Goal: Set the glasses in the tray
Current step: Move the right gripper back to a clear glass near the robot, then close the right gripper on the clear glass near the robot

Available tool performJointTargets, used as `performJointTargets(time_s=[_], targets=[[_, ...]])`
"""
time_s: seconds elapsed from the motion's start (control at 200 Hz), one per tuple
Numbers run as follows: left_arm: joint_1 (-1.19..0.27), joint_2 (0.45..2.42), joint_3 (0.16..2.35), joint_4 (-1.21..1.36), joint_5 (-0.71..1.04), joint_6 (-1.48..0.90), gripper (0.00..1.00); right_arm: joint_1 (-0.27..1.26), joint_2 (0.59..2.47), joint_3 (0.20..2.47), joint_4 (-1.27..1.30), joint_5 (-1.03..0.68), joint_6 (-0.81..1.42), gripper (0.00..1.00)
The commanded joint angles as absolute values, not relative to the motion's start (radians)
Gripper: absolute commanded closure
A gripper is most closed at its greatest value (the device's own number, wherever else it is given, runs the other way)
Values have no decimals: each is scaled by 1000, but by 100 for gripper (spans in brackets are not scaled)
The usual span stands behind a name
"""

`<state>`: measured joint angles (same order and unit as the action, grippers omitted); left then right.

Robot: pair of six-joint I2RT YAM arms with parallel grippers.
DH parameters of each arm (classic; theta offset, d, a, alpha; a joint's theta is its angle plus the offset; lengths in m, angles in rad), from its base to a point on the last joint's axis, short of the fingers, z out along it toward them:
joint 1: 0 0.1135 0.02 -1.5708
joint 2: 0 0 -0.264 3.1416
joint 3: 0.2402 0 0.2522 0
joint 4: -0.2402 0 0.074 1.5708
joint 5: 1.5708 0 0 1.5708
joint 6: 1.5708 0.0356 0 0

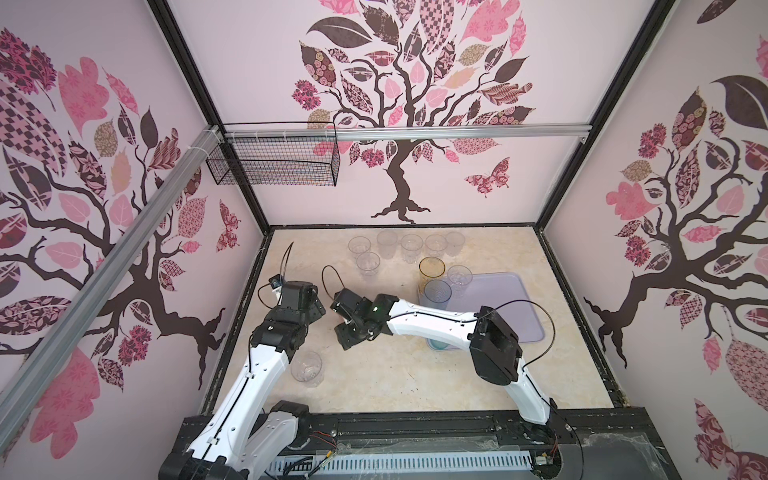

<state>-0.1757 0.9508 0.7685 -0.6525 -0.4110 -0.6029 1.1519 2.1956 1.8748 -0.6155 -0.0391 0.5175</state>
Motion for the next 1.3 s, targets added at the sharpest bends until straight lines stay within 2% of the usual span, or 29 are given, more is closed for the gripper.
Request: performJointTargets(time_s=[0.0,0.175,0.535,0.81,1.295], targets=[[-125,976,770,-693,-477,-622,18,1187,2100,1895,-566,-86,567,41],[-51,1004,792,-744,-524,-689,24,1216,2148,1909,-533,-122,607,40],[-50,999,787,-756,-547,-708,25,1222,2309,2085,-571,-138,604,41],[-48,999,790,-771,-580,-727,29,1232,2353,2095,-566,-146,611,44],[-46,986,788,-764,-572,-733,30,1232,2373,2094,-586,-75,569,67]])
